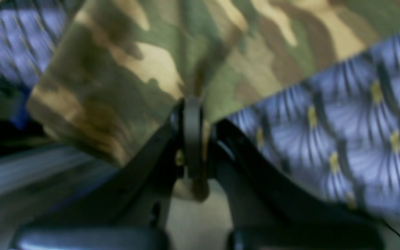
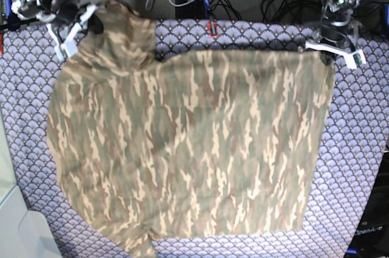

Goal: Fold the T-shirt properly
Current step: 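Grasp the shirt's shoulder edges with both grippers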

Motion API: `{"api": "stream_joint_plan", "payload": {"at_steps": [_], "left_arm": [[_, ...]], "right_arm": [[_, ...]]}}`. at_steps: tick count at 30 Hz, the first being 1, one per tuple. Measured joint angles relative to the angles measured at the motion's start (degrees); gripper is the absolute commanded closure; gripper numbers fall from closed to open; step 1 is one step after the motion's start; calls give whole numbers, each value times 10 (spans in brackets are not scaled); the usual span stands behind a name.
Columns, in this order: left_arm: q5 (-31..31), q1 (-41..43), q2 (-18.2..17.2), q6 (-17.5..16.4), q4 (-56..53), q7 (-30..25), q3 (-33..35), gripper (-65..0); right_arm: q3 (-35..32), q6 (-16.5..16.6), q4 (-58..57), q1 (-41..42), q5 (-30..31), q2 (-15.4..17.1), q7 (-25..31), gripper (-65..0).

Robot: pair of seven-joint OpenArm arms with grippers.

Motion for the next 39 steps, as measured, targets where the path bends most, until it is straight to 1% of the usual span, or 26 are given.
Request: {"api": "stream_joint_plan", "payload": {"at_steps": [1, 3, 8, 9, 12, 17, 26, 31, 34, 36, 39], "left_arm": [[0, 7, 0, -2, 7, -1, 0, -8], [-1, 22, 0, -3, 18, -1, 0, -8], [-1, 51, 0, -6, 42, -1, 0, -8], [0, 58, 0, -6, 48, -1, 0, -8], [0, 73, 0, -8, 56, -1, 0, -8], [-1, 80, 0, -8, 56, -1, 0, -8], [0, 81, 0, -8, 54, -1, 0, -8], [0, 80, -1, -8, 52, -1, 0, -8], [-1, 80, -12, -8, 52, 0, 0, -8], [-1, 79, -17, -8, 52, -1, 0, -8], [-1, 81, -16, -8, 52, -1, 0, -7]], "right_arm": [[-1, -5, 16, -12, -11, 0, -1, -12], [0, -5, 36, -29, -11, -1, 3, -12], [1, -5, 48, -38, -6, -2, 10, -11], [8, -5, 49, -43, -3, -3, 17, -11], [37, -5, 50, -52, -9, -2, 15, -11], [56, -5, 50, -51, -5, -7, 15, -14], [32, -5, 47, -34, -2, -11, 8, -15], [28, -5, 45, -23, 30, -11, -33, -15], [27, -5, 45, -9, 55, -11, -38, -15], [27, -5, 45, -3, 54, -11, -58, -15], [27, -5, 45, -1, 52, -11, -62, -15]]}}
